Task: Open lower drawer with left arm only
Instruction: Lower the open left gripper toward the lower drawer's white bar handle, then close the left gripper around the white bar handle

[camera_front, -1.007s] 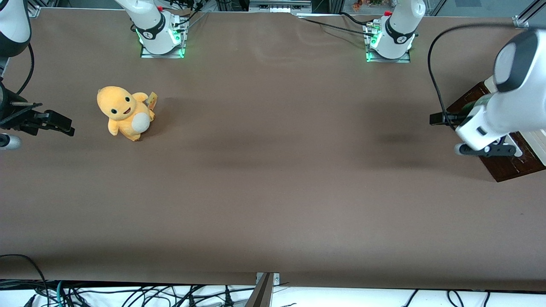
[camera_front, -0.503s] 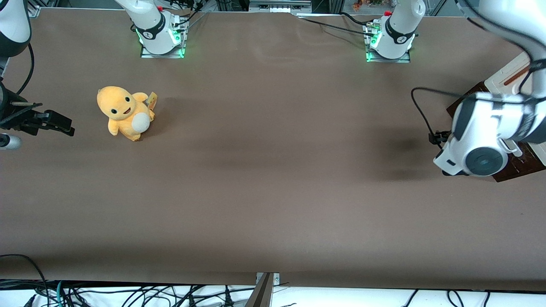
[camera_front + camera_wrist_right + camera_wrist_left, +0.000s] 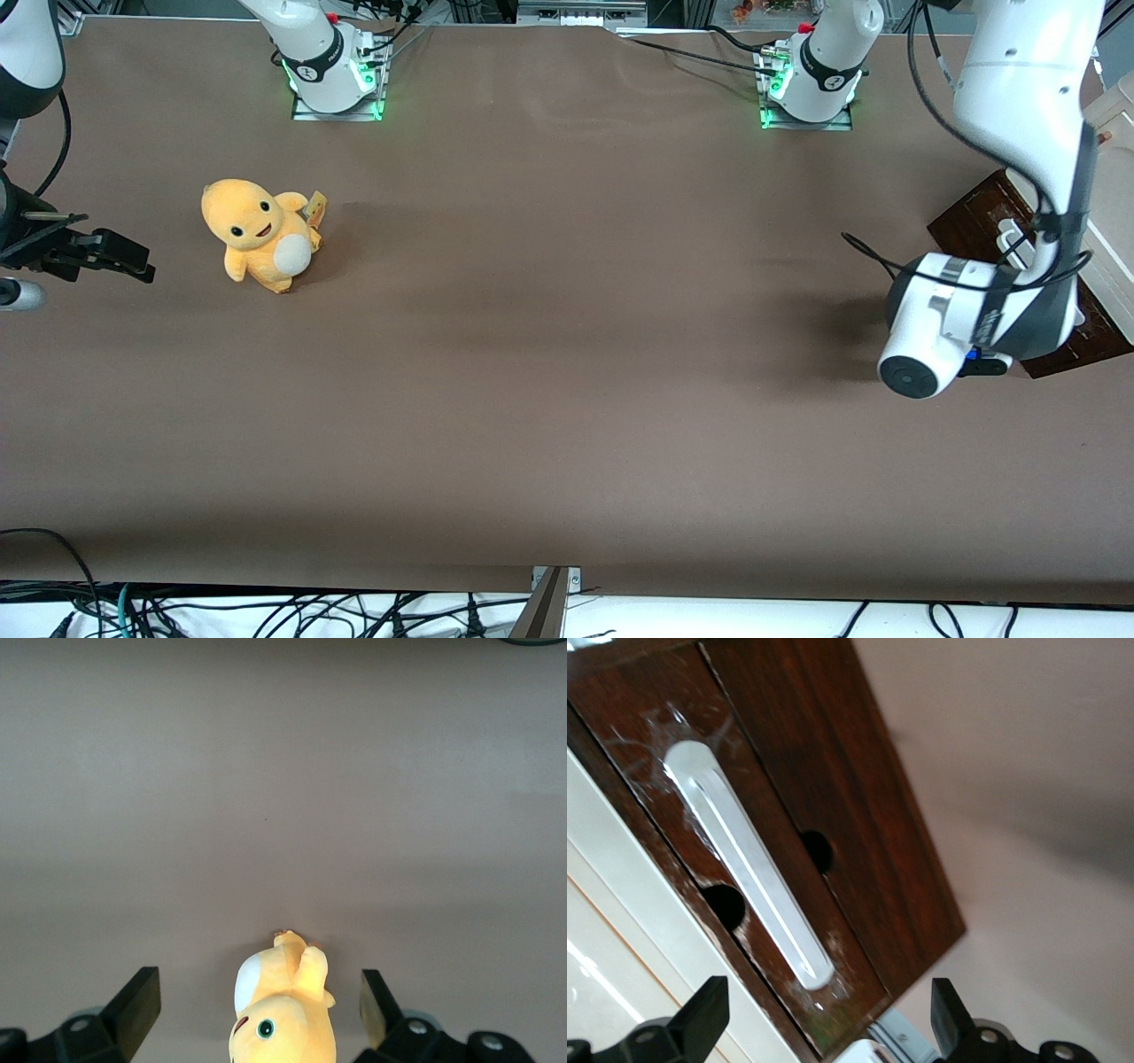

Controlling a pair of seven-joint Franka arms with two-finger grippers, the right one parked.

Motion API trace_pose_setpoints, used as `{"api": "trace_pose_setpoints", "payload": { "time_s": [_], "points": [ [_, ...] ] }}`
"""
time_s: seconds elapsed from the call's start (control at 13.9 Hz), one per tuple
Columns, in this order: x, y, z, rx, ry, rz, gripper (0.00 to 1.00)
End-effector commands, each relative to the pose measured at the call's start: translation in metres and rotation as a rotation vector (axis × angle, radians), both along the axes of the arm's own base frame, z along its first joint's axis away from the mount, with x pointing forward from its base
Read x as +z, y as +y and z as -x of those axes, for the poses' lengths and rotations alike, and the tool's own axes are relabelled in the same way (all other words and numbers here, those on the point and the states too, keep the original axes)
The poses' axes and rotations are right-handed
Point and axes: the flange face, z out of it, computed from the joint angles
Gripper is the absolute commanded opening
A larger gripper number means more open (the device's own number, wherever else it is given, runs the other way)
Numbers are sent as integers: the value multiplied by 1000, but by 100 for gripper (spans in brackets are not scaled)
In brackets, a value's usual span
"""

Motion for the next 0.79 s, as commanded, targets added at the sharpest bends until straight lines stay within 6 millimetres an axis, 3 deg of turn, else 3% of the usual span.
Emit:
{"api": "trace_pose_setpoints", "payload": {
  "time_s": [0.0,0.36,0.58,0.72],
  "points": [
    [-19,13,0,-43,32,-126,100],
    [-77,40,12,-109,98,-357,100],
    [-88,65,14,-131,121,-398,100],
    [-87,73,13,-136,126,-406,91]
  ]
}}
